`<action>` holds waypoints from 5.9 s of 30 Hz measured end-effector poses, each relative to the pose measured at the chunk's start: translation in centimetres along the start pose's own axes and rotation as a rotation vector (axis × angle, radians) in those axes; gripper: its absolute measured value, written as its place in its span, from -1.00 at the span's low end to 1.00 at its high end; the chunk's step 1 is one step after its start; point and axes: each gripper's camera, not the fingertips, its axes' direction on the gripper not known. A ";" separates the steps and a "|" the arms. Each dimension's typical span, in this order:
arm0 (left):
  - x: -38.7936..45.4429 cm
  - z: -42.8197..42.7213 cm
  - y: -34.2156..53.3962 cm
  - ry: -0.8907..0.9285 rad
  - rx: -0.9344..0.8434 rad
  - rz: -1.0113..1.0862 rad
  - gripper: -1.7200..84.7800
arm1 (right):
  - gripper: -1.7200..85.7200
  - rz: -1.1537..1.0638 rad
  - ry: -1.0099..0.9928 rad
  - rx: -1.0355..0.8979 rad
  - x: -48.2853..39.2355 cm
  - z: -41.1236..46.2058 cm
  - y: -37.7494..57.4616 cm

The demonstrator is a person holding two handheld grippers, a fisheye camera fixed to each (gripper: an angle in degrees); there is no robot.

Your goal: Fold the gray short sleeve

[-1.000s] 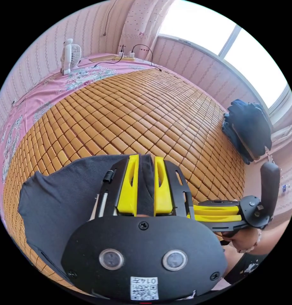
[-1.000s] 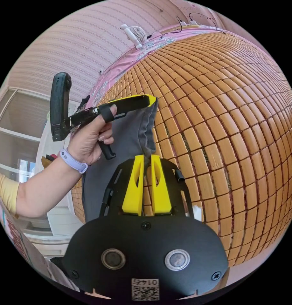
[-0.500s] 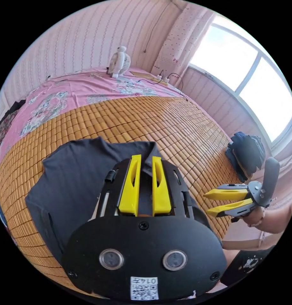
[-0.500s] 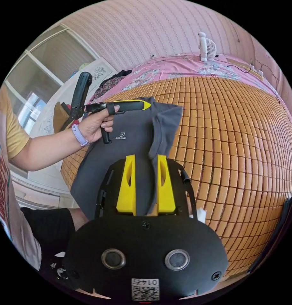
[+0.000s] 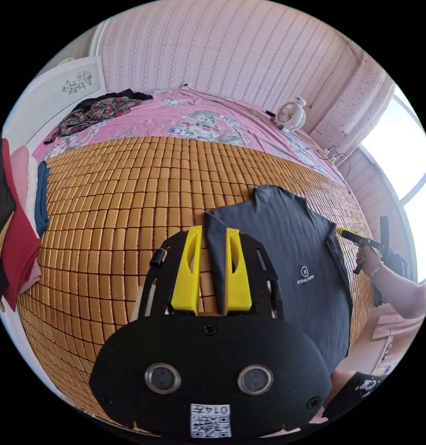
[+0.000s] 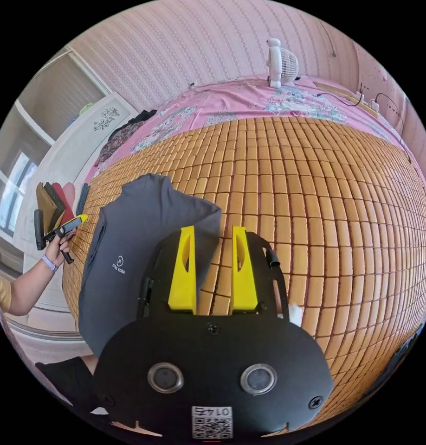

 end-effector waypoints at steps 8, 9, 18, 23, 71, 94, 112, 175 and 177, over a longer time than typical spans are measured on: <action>-1.9 5.4 -0.2 0.037 -0.134 0.027 -0.83 | -0.83 -0.118 0.118 -0.106 -4.9 2.1 -3.9; -1.9 5.5 -0.1 0.028 -0.120 0.051 -0.88 | -0.89 -0.127 0.167 -0.112 -5.5 2.3 -4.3; -3.5 5.0 -2.8 0.034 -0.073 0.092 -0.98 | -0.96 -0.195 0.200 -0.072 -6.5 0.6 -10.0; -4.3 2.5 -5.4 0.080 0.034 0.096 -0.98 | -0.95 -0.198 0.161 0.016 -6.8 -2.2 -13.2; 7.3 -6.7 28.4 0.344 -0.528 0.372 -0.84 | -0.84 -0.513 -0.144 -0.539 -33.0 -3.0 13.5; 14.4 -6.4 35.5 0.079 -0.303 0.392 -0.98 | -0.97 -0.373 0.186 -0.574 -42.1 -0.5 14.8; 9.5 -11.5 43.2 0.226 -0.150 0.174 -0.98 | -0.96 -0.403 0.335 -0.244 -45.8 -7.3 23.9; 52.8 -55.3 70.5 -0.670 0.970 1.782 -0.96 | -0.71 -0.114 0.221 -0.114 -30.5 -20.3 36.7; 55.0 -55.3 71.4 -0.628 0.967 1.798 -0.94 | -0.70 -0.080 0.201 -0.143 -29.1 -19.5 37.9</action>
